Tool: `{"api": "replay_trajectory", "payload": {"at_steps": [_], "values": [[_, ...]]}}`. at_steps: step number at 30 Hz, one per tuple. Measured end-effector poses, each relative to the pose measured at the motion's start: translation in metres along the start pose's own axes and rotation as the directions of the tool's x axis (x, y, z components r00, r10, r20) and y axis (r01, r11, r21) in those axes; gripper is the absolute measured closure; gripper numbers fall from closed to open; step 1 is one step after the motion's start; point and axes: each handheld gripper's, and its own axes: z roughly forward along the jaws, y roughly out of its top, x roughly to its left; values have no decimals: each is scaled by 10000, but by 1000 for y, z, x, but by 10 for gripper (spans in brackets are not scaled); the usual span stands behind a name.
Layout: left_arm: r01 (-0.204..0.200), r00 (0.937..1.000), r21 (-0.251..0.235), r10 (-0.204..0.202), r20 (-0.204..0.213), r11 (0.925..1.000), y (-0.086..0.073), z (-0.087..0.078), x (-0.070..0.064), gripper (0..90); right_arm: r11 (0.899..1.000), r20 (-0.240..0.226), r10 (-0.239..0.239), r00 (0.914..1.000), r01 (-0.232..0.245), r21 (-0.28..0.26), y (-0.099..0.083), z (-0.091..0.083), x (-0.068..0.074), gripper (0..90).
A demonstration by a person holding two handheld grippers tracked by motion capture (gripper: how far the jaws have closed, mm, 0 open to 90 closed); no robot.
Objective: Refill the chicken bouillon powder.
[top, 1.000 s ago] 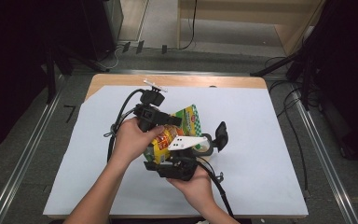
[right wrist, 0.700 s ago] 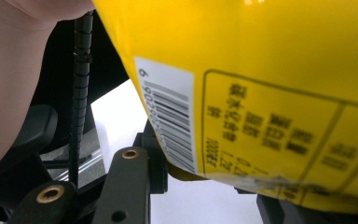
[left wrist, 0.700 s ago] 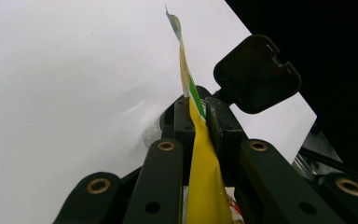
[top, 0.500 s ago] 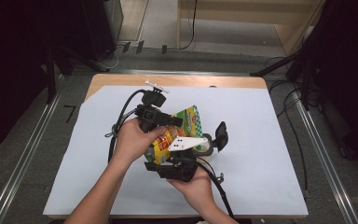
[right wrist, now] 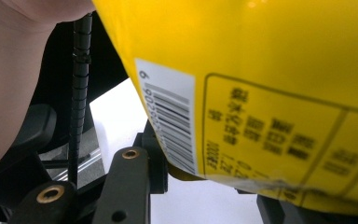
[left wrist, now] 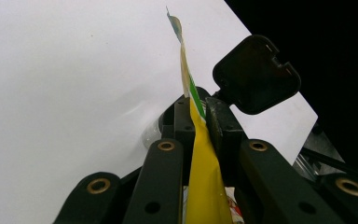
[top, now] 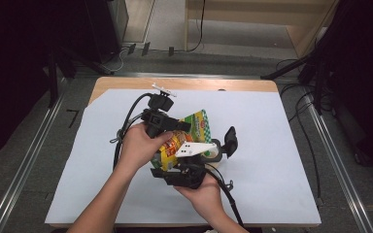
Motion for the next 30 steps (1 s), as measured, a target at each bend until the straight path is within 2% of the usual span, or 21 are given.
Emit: {"api": "replay_trajectory", "payload": {"at_steps": [13,19,24,30], "values": [[11,10000,39,-11,0,10000,0,1,1,843,10000,87,1,10000,-1,10,0,0,2,650],[42,10000,51,-42,8,10000,0,0,1,842,9997,144,-225,9996,224,65,0,0,4,631],[40,10000,110,-40,13,9999,0,-1,1,841,9966,271,-796,9965,789,254,0,2,7,640],[6,10000,94,-7,67,10000,0,-1,0,841,9967,250,-760,9968,752,294,0,2,6,662]]}}
